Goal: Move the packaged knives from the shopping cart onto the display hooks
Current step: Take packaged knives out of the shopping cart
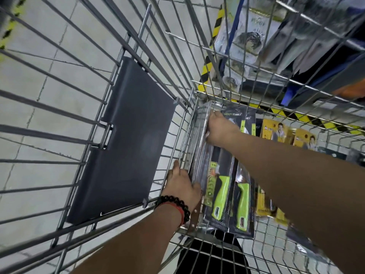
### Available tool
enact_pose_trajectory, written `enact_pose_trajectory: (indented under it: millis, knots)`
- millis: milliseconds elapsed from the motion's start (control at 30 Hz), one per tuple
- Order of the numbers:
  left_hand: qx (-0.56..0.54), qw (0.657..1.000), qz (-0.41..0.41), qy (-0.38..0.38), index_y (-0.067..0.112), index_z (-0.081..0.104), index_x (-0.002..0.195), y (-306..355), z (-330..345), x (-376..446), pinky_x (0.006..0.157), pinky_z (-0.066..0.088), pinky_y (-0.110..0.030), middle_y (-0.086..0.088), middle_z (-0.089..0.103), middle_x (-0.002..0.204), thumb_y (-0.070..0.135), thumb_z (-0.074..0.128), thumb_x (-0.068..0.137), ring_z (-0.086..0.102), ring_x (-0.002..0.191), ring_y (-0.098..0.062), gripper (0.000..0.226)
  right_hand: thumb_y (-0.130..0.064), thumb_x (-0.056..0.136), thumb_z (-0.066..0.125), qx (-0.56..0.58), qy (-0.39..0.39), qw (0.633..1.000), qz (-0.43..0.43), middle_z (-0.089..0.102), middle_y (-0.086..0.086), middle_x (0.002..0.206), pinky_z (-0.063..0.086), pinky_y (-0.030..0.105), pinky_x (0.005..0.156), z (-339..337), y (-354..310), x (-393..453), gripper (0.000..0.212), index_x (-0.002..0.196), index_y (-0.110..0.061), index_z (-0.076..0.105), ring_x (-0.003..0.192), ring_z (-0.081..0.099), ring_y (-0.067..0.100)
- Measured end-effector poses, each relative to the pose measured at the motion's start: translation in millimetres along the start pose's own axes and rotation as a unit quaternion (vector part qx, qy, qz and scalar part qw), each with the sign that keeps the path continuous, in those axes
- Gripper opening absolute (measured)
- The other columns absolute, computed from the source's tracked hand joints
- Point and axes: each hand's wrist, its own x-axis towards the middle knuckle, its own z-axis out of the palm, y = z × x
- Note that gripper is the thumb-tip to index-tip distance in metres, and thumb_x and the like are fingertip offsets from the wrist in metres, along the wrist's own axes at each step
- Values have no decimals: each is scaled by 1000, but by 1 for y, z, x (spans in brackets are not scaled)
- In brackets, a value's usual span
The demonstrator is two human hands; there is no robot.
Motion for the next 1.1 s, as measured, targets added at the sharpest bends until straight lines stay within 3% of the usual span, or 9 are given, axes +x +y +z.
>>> enact_pose_trajectory:
  millis: [233,367,433,533,633,733,833,967,1100]
  knots:
    - [6,1000,-7,-10,9,41,133,1,-1,0,110,34,-41,0,-3,161,37,41,94,14,145,-22,48,-6,82,59,18,71,997,26,57,10,105,48,36,70,-27,5,0,31,112,-11,54,98,60,31]
    - [-35,999,-17,-15,11,46,122,5,-6,-3,99,39,-33,4,-3,162,31,42,92,16,145,-20,36,-9,75,73,9,15,1000,10,68,12,84,56,36,66,-59,14,-4,17,90,-5,69,79,66,28]
    - [-64,998,-20,-18,11,48,116,7,-9,-5,88,37,-25,6,-3,161,29,43,93,23,142,-17,30,-18,80,75,-26,-6,1000,-6,70,14,97,54,33,67,-71,14,-9,22,97,-4,71,89,67,29]
    - [-103,994,-31,-13,15,46,99,8,-9,-5,100,36,-30,3,1,162,27,46,93,26,141,-20,14,-23,95,59,-70,-43,996,-29,67,17,109,52,34,68,-82,13,-20,30,112,1,66,100,65,32]
    - [-127,991,-35,1,11,48,109,7,-9,-4,110,28,-29,-4,13,160,30,51,90,30,139,-20,27,-16,96,53,-16,-62,997,-35,66,12,93,50,32,57,-86,16,-27,27,115,1,63,78,64,28]
    - [-141,989,-30,15,5,45,131,11,-12,-6,97,32,-18,-5,36,143,37,61,87,40,113,-10,57,-5,95,55,115,-83,990,-19,53,9,70,34,22,40,-86,22,-33,10,100,-14,56,49,44,20]
    - [-193,980,-25,28,12,42,132,16,-16,-14,88,32,-16,2,42,125,37,73,80,39,103,-7,66,-6,91,61,287,-82,954,5,52,8,68,25,16,36,-90,27,-42,13,87,-18,57,43,34,12]
    - [-270,962,-27,-14,25,29,126,24,-23,-21,91,36,-20,10,40,116,40,83,70,42,108,-9,79,-3,87,66,469,-101,877,14,63,7,80,23,18,36,-96,24,-62,28,108,-21,61,43,32,8]
    - [-237,971,-12,-9,32,25,110,19,-23,-16,83,42,-21,18,47,105,43,86,64,52,94,-5,77,-34,87,64,640,-133,757,-13,68,-4,87,44,29,71,-63,14,-96,19,103,-25,61,73,52,12]
